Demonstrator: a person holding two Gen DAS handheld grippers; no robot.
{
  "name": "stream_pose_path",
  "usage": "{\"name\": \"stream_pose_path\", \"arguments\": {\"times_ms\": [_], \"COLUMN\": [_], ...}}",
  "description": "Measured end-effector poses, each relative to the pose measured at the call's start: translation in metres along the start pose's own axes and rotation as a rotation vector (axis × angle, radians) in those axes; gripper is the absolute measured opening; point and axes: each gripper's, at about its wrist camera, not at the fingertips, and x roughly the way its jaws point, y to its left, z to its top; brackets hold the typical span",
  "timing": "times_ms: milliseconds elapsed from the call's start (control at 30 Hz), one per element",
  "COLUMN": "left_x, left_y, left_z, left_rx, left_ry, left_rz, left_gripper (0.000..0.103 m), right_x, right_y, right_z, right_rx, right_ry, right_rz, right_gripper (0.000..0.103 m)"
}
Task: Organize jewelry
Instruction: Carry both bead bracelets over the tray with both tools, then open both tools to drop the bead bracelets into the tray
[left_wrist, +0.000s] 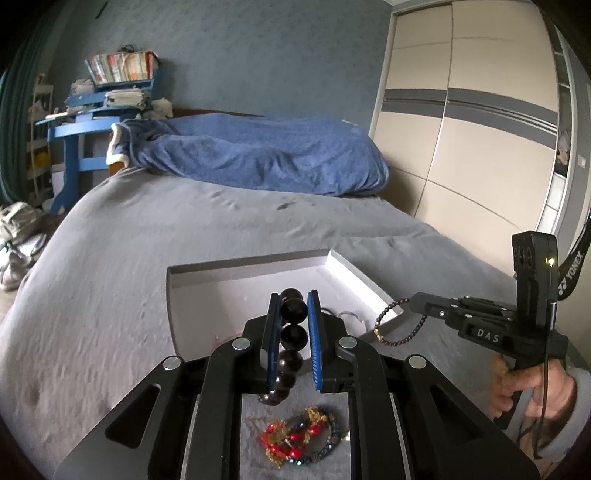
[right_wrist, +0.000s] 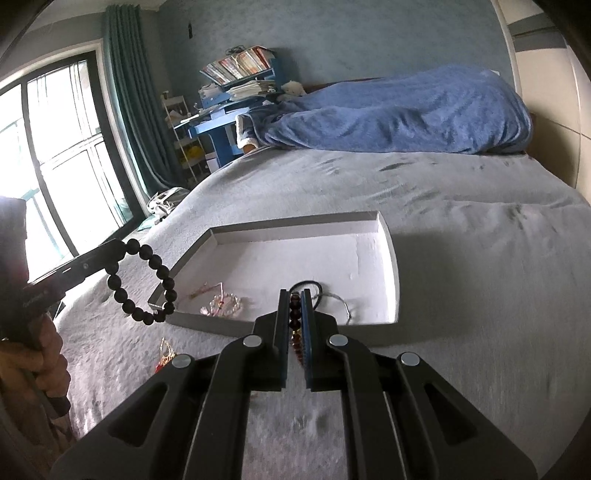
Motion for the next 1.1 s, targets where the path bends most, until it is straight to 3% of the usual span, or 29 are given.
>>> {"name": "stream_pose_path", "arguments": {"times_ms": [800,1100], "left_x": [0.033,0.07], "left_y": [0.01,0.025], "left_z": [0.014,-0.01], "left_rx": [-0.021,-0.053], "left_ry": [-0.035,0.135], "left_rz": [-0.031,0.065], "left_gripper": [0.015,0.015], "right_x": [0.039,0.068], "right_y": [0.011,-0.01], "right_z": [0.02,-0.001], "right_rx": [-0.014,0.023], "right_ry": [0.007,0.127], "right_rz": [0.043,-0.063], "right_gripper": [0.006,0.006]}}
